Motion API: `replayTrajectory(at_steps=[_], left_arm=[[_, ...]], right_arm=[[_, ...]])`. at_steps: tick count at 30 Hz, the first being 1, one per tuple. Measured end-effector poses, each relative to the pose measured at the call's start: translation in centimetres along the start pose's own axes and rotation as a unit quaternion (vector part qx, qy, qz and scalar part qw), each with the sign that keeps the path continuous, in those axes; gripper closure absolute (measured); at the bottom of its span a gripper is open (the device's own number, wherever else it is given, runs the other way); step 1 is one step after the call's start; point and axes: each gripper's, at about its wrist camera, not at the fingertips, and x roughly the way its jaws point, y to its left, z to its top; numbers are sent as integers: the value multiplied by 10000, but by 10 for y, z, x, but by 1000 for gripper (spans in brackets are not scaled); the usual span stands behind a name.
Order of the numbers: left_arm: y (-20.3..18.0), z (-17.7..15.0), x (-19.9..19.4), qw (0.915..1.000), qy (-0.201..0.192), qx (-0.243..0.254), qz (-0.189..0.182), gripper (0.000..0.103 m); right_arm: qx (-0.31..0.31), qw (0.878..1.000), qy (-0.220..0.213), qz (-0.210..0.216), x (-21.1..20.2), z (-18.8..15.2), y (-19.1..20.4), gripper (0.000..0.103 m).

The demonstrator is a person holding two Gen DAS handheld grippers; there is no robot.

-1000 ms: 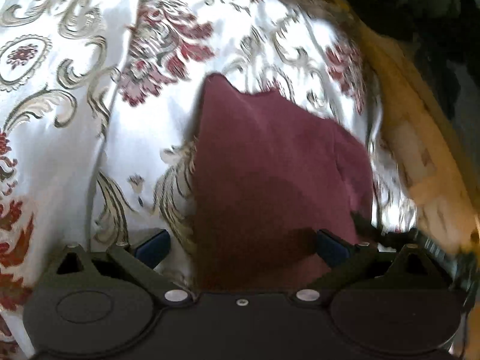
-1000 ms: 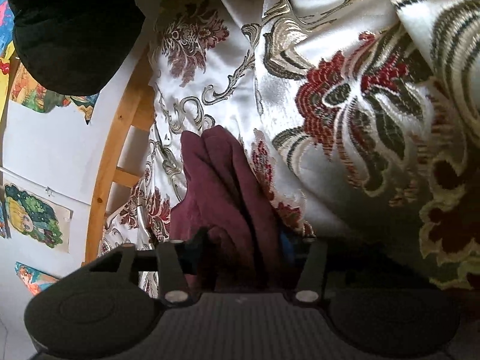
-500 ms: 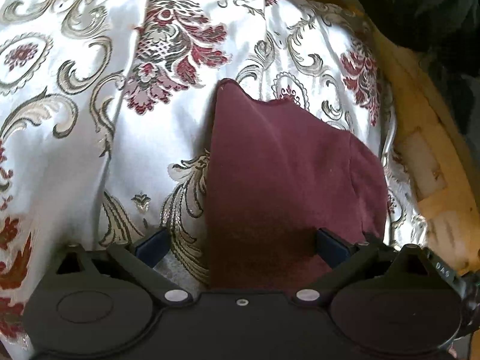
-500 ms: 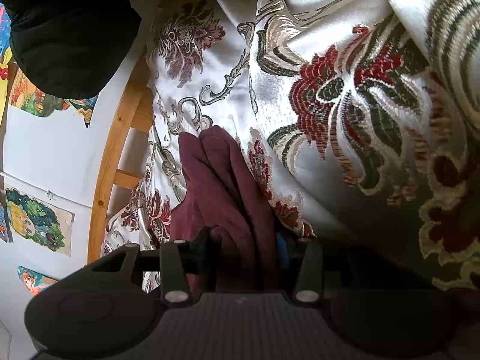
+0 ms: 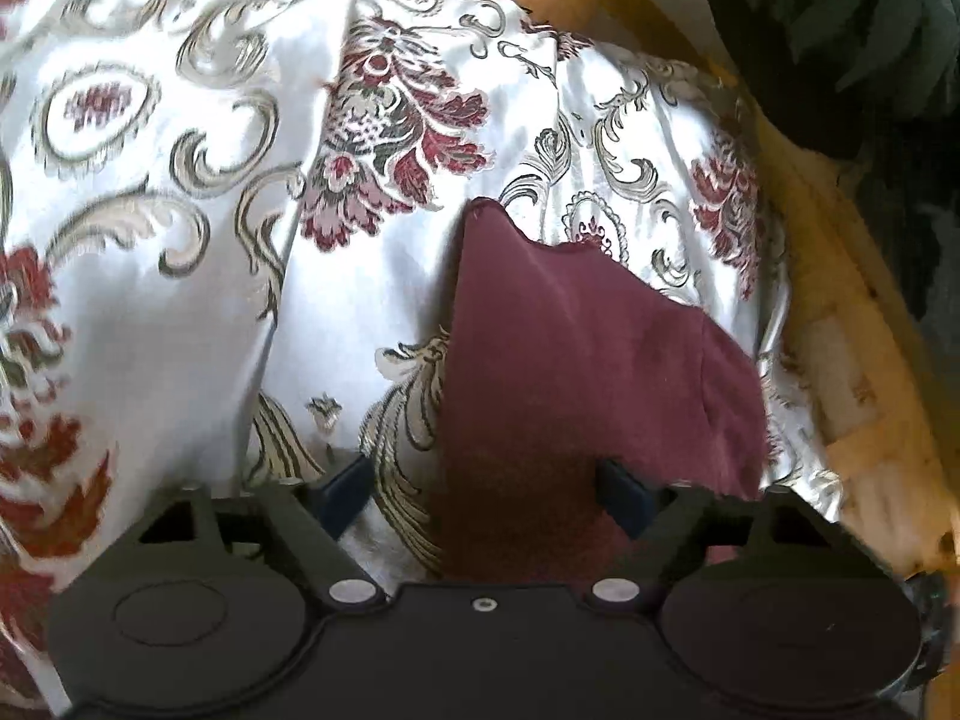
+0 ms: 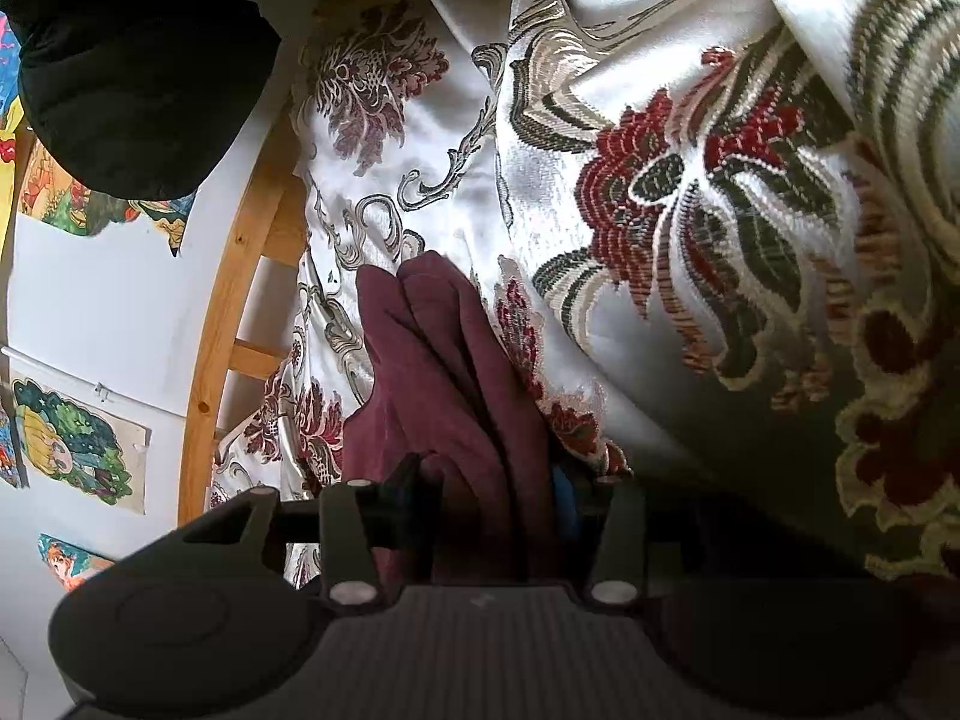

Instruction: Fold small clothes

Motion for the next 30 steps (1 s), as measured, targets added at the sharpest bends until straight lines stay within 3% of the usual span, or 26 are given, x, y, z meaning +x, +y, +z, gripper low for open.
replayTrajectory(at_steps=[1, 4, 7, 11, 20, 25, 30], left_arm=[[2, -1, 0, 9999, 13, -92, -79, 27], [5, -2, 5, 9985, 140, -379, -368, 49], [6, -4, 8, 9976, 134, -535, -419, 54], [-8, -4, 7, 9994, 85, -194, -264, 61], [-47, -6, -3, 9939, -100, 1049, 333, 67], [-59, -5, -7, 9905, -148, 1297, 429, 68], [-67, -5, -12, 9874, -245, 1511, 392, 69]], right_arm=[[4, 10000, 1, -2, 0, 0, 0, 55], [2, 10000, 0, -3, 0, 0, 0, 55], [-1, 10000, 2, -6, 0, 0, 0, 55], [-79, 10000, -8, -58, 1, 0, 1, 55], [-516, 9983, -59, -260, 1, -2, 11, 60], [-644, 9974, -174, -260, -3, -3, 15, 66], [-1176, 9921, -321, -304, -5, -7, 27, 69]])
